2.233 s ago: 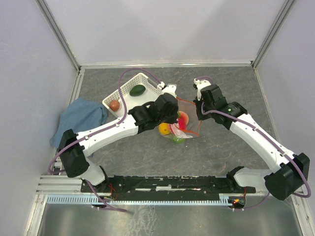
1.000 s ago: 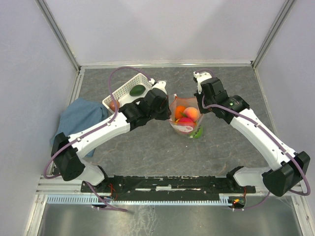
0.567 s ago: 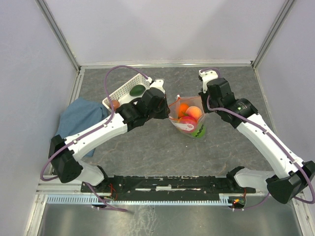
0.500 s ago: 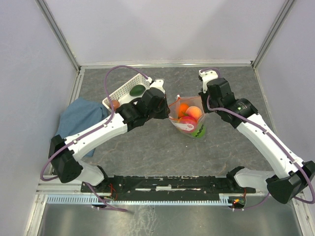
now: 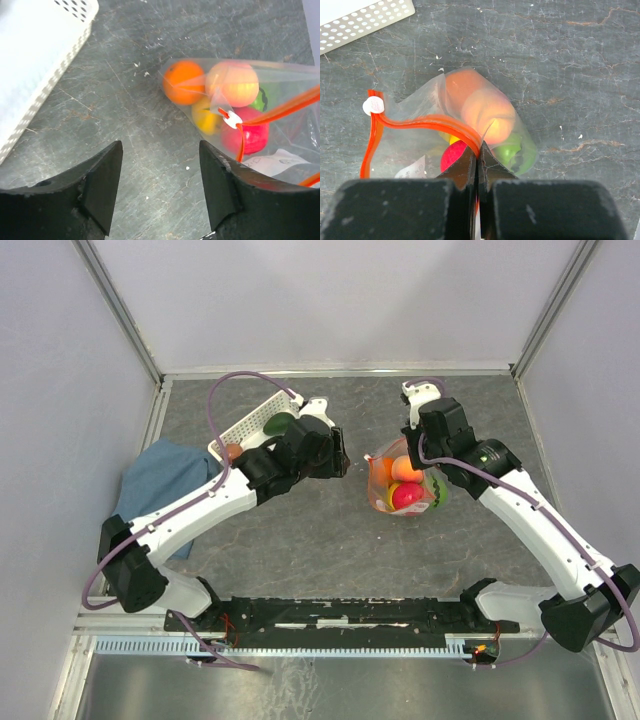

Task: Place the food in the zip-top bag and seal the zipper
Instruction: Place the fake fruit in the zipper food storage bag.

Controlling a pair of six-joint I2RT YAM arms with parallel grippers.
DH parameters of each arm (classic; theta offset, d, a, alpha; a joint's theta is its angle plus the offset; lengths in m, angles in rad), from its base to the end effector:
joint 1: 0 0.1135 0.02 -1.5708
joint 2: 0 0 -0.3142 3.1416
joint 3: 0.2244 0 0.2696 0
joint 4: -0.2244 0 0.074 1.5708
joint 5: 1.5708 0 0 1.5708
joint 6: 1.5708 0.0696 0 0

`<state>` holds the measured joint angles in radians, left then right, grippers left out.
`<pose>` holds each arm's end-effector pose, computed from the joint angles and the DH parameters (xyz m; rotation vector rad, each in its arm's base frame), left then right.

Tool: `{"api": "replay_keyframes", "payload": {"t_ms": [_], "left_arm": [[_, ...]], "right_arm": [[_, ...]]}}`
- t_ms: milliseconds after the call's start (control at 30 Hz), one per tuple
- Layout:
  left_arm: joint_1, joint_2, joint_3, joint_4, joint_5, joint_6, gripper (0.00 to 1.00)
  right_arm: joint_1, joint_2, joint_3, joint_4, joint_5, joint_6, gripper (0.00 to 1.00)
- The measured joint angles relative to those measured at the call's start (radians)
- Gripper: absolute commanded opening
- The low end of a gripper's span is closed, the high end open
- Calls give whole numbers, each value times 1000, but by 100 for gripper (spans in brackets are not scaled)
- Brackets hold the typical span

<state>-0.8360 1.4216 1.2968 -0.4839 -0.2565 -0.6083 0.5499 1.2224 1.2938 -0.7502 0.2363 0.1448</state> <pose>0.2528 -0.2534 0.3702 0.1030 2.2071 -0.5472 0.2480 0.1329 0.3985 -0.3241 2.2061 0.1139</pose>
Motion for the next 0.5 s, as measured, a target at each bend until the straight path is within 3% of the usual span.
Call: {"api": "replay_keyframes", "payload": {"t_ms": [333,500], "left_arm": [[180,-55,-15,-47,-26,10,91],[283,-49,-27,-66,-53,101,93]], "right_arm": [[0,3,0,9,0,5,1],[0,3,-10,13,0,4,1]]}}
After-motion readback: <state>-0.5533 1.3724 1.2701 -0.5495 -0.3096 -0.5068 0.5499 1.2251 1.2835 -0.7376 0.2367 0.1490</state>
